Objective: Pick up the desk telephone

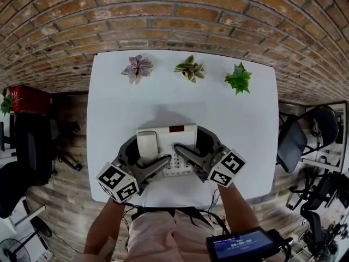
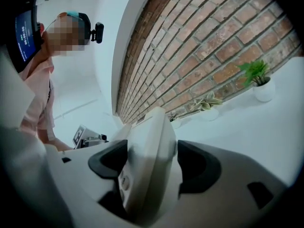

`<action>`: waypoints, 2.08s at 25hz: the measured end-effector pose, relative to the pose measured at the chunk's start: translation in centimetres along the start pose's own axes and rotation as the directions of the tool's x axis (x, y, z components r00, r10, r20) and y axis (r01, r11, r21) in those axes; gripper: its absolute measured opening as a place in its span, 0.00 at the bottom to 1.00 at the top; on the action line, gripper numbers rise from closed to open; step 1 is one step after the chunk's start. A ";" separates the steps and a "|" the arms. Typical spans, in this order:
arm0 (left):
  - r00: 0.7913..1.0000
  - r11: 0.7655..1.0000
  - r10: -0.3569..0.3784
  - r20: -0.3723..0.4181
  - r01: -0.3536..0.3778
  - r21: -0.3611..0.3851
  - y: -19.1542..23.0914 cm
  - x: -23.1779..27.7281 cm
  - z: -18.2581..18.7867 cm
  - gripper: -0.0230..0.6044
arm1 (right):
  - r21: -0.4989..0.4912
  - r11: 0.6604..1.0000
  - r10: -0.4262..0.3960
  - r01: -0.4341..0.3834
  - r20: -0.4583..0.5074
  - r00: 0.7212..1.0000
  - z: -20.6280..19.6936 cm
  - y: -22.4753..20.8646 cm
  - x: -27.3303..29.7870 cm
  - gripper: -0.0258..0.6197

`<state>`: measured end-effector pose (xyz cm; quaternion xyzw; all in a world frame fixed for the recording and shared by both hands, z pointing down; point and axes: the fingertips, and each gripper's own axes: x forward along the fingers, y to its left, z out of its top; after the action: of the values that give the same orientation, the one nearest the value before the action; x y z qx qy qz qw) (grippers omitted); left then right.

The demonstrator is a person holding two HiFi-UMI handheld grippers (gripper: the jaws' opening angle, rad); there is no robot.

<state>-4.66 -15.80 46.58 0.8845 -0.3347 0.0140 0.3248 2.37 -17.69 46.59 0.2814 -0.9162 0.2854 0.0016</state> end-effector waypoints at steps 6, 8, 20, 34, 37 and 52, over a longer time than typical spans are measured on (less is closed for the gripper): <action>0.996 0.990 -0.010 0.088 -0.003 0.144 -2.0 -1.4 0.7 0.78 | 0.126 0.986 0.121 -0.112 -0.059 0.991 -0.7 0.7 -0.1 0.73; 0.995 0.984 -0.024 0.099 0.006 0.180 -2.5 -1.5 0.8 0.78 | 0.153 0.972 0.194 -0.178 -0.093 0.977 -1.1 1.3 0.0 0.73; 0.993 0.973 -0.058 0.102 0.034 0.228 -3.7 -1.7 0.6 0.78 | 0.165 0.881 0.469 -0.444 -0.183 0.864 -1.2 4.4 -0.6 0.48; 0.964 0.965 -0.261 -0.050 0.258 -0.055 -3.3 -1.3 -1.9 0.78 | 0.255 0.864 0.476 -0.435 -0.129 0.870 -1.5 3.7 -0.9 0.47; 0.961 0.960 -0.274 -0.028 0.271 -0.076 -3.5 -1.0 -1.7 0.78 | 0.281 0.855 0.481 -0.437 -0.113 0.869 -1.5 3.9 -1.1 0.44; 0.967 0.967 -0.246 -0.072 0.250 0.048 -7.2 -2.6 -0.5 0.75 | 0.198 0.894 0.434 -0.402 -0.156 0.887 1.1 7.4 -3.0 0.40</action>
<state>-2.21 -9.94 42.27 0.9272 -0.2103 0.0117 0.3096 1.30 -11.71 41.35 0.0465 -0.9246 0.3781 0.0077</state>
